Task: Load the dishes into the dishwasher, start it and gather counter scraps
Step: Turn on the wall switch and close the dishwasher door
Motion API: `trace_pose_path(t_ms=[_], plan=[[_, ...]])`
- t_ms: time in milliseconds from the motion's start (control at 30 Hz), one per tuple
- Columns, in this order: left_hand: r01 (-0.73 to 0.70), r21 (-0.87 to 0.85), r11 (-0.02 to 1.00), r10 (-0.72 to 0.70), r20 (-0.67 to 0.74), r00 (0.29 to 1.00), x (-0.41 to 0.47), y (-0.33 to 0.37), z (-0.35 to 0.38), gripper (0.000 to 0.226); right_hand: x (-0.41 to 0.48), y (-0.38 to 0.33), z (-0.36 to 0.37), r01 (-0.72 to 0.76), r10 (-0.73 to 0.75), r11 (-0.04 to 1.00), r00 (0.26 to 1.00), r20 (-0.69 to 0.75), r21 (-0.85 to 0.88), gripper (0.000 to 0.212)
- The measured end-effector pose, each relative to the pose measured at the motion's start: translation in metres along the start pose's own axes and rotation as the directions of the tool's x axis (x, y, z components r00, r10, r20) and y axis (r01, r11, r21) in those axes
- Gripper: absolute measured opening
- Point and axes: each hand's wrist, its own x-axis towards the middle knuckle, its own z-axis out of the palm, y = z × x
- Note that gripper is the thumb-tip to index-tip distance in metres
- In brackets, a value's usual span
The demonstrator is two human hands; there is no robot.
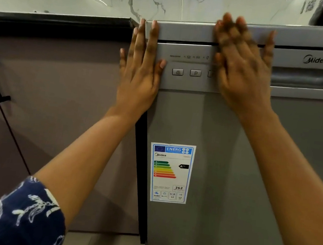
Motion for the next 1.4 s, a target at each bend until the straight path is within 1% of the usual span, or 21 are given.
trace_pose_path(t_ms=[67,133,233,333,467,600,733,900,1000,1100,1167,1267,1333,1400], plan=[[0.017,0.034,0.999,-0.015,-0.059,0.998,-0.005,0.007,0.005,0.057,-0.013,0.026,0.001,-0.063,0.061,0.997,0.997,-0.038,-0.055,0.05],[0.006,0.08,0.997,0.003,-0.113,0.994,-0.007,0.012,0.011,0.054,-0.034,0.049,0.007,-0.131,0.123,0.986,0.989,-0.084,-0.1,0.052],[-0.026,0.086,0.996,0.039,-0.158,0.987,-0.013,0.014,0.022,0.051,-0.068,0.068,0.021,-0.249,0.238,0.966,0.963,-0.13,-0.076,0.057],[-0.034,0.125,0.992,0.057,-0.188,0.98,-0.025,0.013,0.034,0.051,-0.091,0.067,0.033,-0.314,0.298,0.946,0.94,-0.165,-0.083,0.058],[-0.064,0.185,0.981,0.099,-0.187,0.977,-0.048,0.012,0.051,0.052,-0.101,0.064,0.042,-0.331,0.307,0.94,0.925,-0.225,-0.079,0.057],[-0.074,0.152,0.986,0.107,-0.219,0.97,-0.053,0.01,0.057,0.053,-0.104,0.067,0.047,-0.306,0.282,0.95,0.926,-0.25,-0.061,0.057],[-0.122,0.157,0.98,0.152,-0.193,0.969,-0.063,0.007,0.062,0.058,-0.113,0.068,0.053,-0.283,0.259,0.957,0.932,-0.254,-0.063,0.058],[-0.145,0.169,0.975,0.18,-0.211,0.961,-0.064,0.008,0.063,0.059,-0.114,0.069,0.055,-0.272,0.235,0.959,0.92,-0.313,-0.08,0.057],[-0.135,0.165,0.977,0.169,-0.208,0.963,-0.065,0.008,0.063,0.059,-0.117,0.063,0.056,-0.305,0.273,0.951,0.906,-0.323,-0.053,0.055],[-0.123,0.184,0.975,0.153,-0.159,0.975,-0.065,0.006,0.063,0.062,-0.117,0.055,0.05,-0.373,0.358,0.928,0.894,-0.27,-0.005,0.053],[-0.123,0.182,0.976,0.139,-0.081,0.987,-0.067,0.007,0.059,0.068,-0.115,0.047,0.04,-0.415,0.41,0.91,0.895,-0.174,0.011,0.053],[-0.052,0.22,0.974,0.049,0.018,0.999,-0.074,0.015,0.038,0.071,-0.111,0.033,0.016,-0.503,0.504,0.863,0.863,0.023,-0.034,0.055],[0.003,0.255,0.967,-0.025,0.083,0.996,-0.063,0.026,0.013,0.066,-0.1,0.024,-0.008,-0.546,0.553,0.833,0.81,0.195,-0.094,0.059],[0.07,0.256,0.964,-0.102,0.113,0.988,-0.034,0.041,-0.014,0.067,-0.08,0.02,-0.039,-0.548,0.56,0.825,0.759,0.332,-0.138,0.062]])
